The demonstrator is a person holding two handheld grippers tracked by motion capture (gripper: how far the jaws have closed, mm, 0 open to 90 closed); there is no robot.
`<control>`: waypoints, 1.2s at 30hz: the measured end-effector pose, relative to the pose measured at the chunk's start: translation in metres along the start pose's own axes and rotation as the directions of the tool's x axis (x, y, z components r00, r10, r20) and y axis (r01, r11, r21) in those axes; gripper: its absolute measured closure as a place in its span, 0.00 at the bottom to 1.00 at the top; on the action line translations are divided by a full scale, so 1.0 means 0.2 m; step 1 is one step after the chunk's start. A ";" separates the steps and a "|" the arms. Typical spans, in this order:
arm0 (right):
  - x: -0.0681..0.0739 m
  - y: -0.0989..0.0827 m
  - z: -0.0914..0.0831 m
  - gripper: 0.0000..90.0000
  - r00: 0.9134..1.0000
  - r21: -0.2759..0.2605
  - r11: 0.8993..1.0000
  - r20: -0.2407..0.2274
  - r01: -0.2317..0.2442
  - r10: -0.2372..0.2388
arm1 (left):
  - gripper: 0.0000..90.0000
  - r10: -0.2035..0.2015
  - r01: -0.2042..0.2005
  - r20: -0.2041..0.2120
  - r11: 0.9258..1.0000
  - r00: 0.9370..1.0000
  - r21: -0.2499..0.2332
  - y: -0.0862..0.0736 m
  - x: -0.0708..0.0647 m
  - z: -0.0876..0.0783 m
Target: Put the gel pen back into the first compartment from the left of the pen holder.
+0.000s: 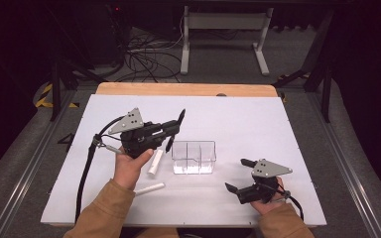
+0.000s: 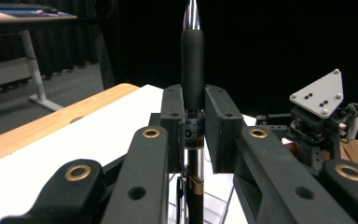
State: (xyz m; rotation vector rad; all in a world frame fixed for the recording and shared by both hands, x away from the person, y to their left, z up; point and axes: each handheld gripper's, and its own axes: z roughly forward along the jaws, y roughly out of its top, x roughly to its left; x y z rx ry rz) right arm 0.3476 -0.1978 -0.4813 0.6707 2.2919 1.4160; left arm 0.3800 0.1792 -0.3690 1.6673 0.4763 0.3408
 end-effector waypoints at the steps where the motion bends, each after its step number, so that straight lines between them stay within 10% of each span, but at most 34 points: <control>1: 0.00 0.00 0.00 0.02 1.000 0.000 1.000 0.000 0.000 0.000 | 0.88 0.001 -0.001 -0.001 1.000 1.000 -0.002 -0.01 0.00 0.01; 23: 0.00 0.00 0.00 0.02 1.000 -0.001 1.000 -0.006 0.004 -0.004 | 0.88 0.021 -0.021 0.026 1.000 0.999 -0.017 -0.07 -0.01 0.14; 36: 0.00 0.00 0.00 0.02 1.000 -0.005 1.000 -0.013 -0.002 0.002 | 0.88 -0.017 0.014 0.041 0.997 0.999 0.073 -0.15 0.03 0.19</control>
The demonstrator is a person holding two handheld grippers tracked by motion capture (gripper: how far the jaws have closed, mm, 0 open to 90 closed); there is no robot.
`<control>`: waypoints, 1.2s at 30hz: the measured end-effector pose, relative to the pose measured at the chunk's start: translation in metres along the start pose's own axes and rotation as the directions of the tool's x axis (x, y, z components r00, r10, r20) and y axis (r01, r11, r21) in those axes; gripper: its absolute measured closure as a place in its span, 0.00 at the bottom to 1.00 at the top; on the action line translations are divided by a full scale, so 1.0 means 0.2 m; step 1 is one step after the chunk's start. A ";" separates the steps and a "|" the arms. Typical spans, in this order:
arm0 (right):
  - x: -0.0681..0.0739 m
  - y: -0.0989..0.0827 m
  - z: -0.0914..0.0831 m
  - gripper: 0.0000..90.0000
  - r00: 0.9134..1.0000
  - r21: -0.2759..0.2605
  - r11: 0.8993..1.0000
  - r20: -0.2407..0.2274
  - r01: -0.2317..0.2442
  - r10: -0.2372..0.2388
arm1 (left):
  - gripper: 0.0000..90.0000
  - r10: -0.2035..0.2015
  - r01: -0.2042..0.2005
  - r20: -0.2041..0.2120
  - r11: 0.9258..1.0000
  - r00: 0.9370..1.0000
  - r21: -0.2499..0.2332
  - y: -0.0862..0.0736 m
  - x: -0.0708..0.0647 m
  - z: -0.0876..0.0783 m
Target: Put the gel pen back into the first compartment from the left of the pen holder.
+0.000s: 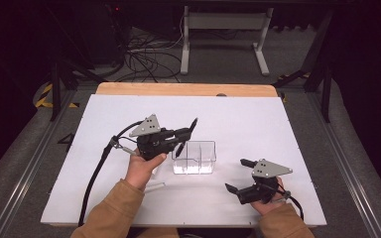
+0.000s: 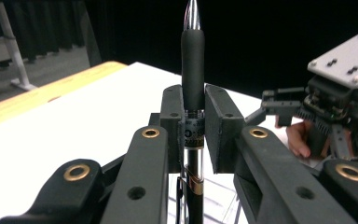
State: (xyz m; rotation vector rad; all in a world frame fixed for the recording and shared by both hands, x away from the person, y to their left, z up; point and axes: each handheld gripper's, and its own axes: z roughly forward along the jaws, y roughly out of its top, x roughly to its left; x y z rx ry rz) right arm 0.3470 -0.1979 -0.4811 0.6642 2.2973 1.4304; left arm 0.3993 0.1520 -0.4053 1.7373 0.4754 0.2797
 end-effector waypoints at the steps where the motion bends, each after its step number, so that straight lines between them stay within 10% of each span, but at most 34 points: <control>1: 0.00 0.00 0.00 0.02 1.000 0.000 1.000 0.001 0.001 -0.001 | 0.88 0.001 -0.001 0.000 1.000 1.000 0.010 -0.01 0.00 0.00; 26: 0.00 0.00 0.00 0.02 1.000 -0.001 1.000 -0.003 0.003 -0.003 | 0.87 -0.001 0.002 -0.015 0.995 1.000 0.104 -0.06 0.00 0.01; 36: 0.00 0.00 0.00 0.02 1.000 -0.001 1.000 -0.005 0.003 -0.003 | 0.43 0.017 -0.006 -0.096 0.994 0.995 0.112 0.01 -0.04 -0.10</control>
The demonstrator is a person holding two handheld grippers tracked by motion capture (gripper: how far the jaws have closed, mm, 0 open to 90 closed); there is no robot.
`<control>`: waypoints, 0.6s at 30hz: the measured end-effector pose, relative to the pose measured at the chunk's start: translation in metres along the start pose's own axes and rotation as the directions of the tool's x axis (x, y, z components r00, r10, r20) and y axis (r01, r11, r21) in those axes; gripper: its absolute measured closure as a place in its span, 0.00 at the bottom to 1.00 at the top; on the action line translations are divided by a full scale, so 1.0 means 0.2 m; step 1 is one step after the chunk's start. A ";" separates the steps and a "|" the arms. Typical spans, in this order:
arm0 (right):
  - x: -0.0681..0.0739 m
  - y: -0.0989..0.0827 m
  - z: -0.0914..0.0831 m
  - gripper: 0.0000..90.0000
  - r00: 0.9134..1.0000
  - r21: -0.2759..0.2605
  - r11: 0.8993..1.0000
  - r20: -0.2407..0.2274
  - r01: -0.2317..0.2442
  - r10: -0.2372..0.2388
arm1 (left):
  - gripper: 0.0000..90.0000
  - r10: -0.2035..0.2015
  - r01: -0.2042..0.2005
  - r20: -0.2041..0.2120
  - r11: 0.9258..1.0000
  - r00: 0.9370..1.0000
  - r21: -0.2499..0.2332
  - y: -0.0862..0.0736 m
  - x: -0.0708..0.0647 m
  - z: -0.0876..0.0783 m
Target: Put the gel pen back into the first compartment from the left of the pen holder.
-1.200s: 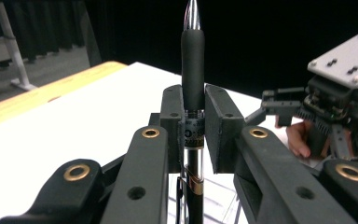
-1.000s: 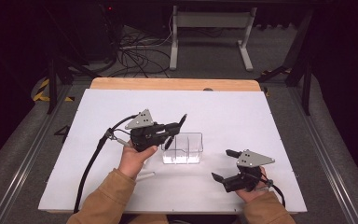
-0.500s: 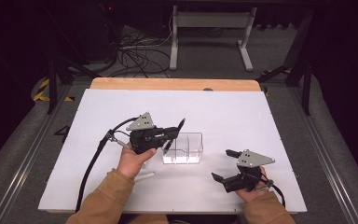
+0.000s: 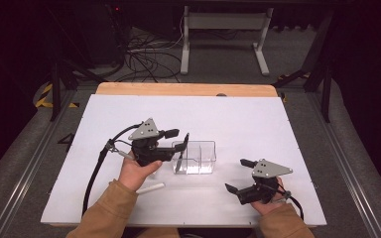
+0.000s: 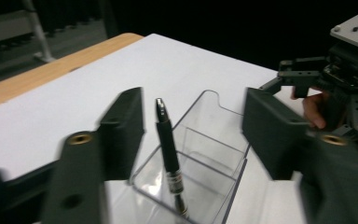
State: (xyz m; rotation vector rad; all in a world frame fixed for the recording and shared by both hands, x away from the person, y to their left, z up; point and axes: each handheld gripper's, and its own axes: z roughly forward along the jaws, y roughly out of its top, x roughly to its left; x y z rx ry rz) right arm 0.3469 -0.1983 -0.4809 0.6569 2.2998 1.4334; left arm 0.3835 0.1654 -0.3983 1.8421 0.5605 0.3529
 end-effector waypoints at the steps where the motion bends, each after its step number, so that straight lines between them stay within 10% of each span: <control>1: 0.00 0.00 0.00 0.02 1.000 -0.001 1.000 0.000 0.000 0.000 | 0.38 0.005 -0.005 -0.006 1.000 1.000 0.005 0.01 0.00 -0.02; 18: 0.00 0.00 0.00 0.02 1.000 0.001 1.000 0.001 0.001 -0.001 | 0.12 0.046 -0.042 -0.053 0.996 0.998 0.078 0.06 -0.03 -0.23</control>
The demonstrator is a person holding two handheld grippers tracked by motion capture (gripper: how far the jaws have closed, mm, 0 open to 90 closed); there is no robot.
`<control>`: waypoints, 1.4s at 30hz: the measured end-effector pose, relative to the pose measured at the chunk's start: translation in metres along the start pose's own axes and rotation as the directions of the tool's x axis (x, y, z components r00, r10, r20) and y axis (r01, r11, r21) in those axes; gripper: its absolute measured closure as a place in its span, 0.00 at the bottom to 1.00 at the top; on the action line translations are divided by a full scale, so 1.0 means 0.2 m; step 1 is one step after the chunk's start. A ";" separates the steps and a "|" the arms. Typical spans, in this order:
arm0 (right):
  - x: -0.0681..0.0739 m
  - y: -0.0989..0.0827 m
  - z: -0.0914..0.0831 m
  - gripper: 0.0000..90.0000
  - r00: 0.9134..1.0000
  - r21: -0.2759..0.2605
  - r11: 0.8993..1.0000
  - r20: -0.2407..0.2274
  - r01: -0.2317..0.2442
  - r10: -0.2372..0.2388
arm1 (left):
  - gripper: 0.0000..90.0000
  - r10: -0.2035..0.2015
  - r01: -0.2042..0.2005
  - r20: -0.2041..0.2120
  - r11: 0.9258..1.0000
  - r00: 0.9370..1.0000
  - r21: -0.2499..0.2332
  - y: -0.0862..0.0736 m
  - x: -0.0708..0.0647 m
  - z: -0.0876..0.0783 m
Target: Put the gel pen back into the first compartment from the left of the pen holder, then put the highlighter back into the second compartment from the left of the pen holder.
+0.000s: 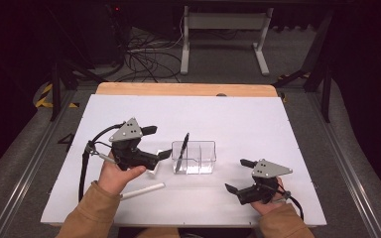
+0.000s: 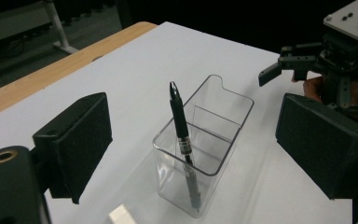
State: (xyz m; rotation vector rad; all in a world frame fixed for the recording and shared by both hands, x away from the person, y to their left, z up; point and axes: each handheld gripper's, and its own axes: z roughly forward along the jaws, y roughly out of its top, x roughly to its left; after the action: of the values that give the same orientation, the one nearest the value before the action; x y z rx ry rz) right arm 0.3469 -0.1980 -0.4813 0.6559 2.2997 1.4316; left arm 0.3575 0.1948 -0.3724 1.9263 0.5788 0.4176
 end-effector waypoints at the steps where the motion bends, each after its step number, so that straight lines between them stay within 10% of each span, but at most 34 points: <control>1: 0.00 0.00 0.00 0.02 1.000 0.000 1.000 0.000 0.000 0.000 | 0.12 0.008 -0.008 -0.001 1.000 1.000 0.005 0.00 0.00 0.00; 25: 0.00 0.00 0.00 0.02 1.000 -0.004 1.000 -0.002 0.001 -0.001 | 0.20 0.039 -0.034 -0.013 0.970 0.999 0.239 -0.12 -0.05 -0.07; 42: 0.01 0.00 0.00 0.02 1.000 0.002 1.000 -0.004 0.000 0.000 | 0.25 0.074 -0.059 -0.021 0.914 0.997 0.401 -0.20 -0.07 -0.05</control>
State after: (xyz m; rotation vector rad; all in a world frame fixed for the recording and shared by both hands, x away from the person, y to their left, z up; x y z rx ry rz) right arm 0.3455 -0.1978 -0.4815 0.6543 2.3043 1.4323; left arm 0.3321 0.2080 -0.4058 2.3411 0.6621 0.3999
